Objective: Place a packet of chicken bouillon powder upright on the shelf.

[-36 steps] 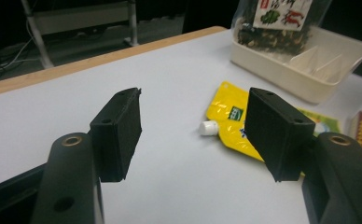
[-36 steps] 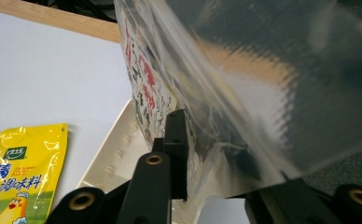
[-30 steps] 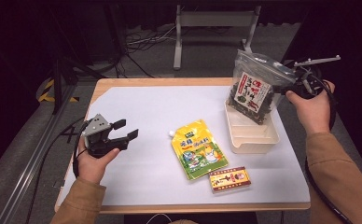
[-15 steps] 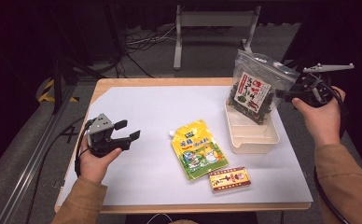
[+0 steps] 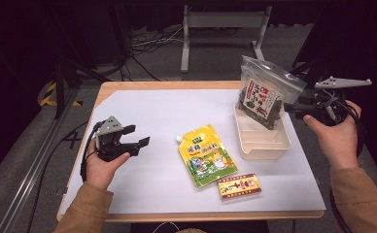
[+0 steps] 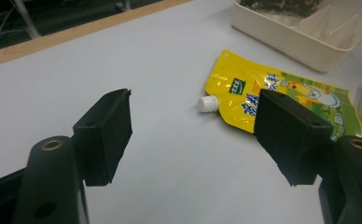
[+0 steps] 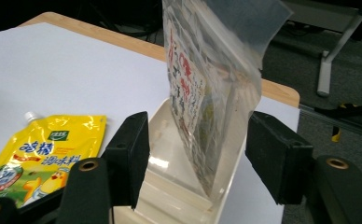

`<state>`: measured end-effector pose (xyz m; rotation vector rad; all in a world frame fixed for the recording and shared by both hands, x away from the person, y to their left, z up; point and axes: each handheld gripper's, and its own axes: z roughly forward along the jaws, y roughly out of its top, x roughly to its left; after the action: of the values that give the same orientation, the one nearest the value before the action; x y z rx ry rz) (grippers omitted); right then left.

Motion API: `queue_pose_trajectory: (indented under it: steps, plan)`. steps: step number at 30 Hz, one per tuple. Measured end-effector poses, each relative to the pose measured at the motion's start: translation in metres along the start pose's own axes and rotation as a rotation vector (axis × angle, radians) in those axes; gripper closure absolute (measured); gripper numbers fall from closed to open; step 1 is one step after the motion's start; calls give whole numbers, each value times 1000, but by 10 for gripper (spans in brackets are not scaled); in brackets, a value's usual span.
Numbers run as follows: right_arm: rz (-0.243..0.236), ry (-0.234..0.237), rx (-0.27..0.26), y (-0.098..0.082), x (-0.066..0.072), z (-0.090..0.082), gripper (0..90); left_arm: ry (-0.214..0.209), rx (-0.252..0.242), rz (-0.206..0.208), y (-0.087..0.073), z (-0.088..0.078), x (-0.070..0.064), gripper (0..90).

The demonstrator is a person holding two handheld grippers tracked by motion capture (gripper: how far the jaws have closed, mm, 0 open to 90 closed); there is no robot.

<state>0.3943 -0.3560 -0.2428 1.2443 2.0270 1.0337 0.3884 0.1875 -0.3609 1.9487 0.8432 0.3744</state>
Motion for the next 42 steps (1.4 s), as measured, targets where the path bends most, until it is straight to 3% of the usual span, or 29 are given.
queue_pose_trajectory:
  steps: [6,16,25,31,42]
  plan:
    - [-6,-10,3,-5,8,-2,402,-12,24,2,2,6,-1,273]
    - [2,34,-16,-20,14,-13,411,-38,37,9,6,15,-2,271]
    - [-8,71,-20,-33,21,-14,411,-82,84,3,20,37,-5,249]
    - [-13,91,-20,-43,27,-14,413,-111,141,-13,27,61,-5,237]
    - [-20,112,-26,-53,38,-13,414,-126,222,-44,31,95,-8,242]
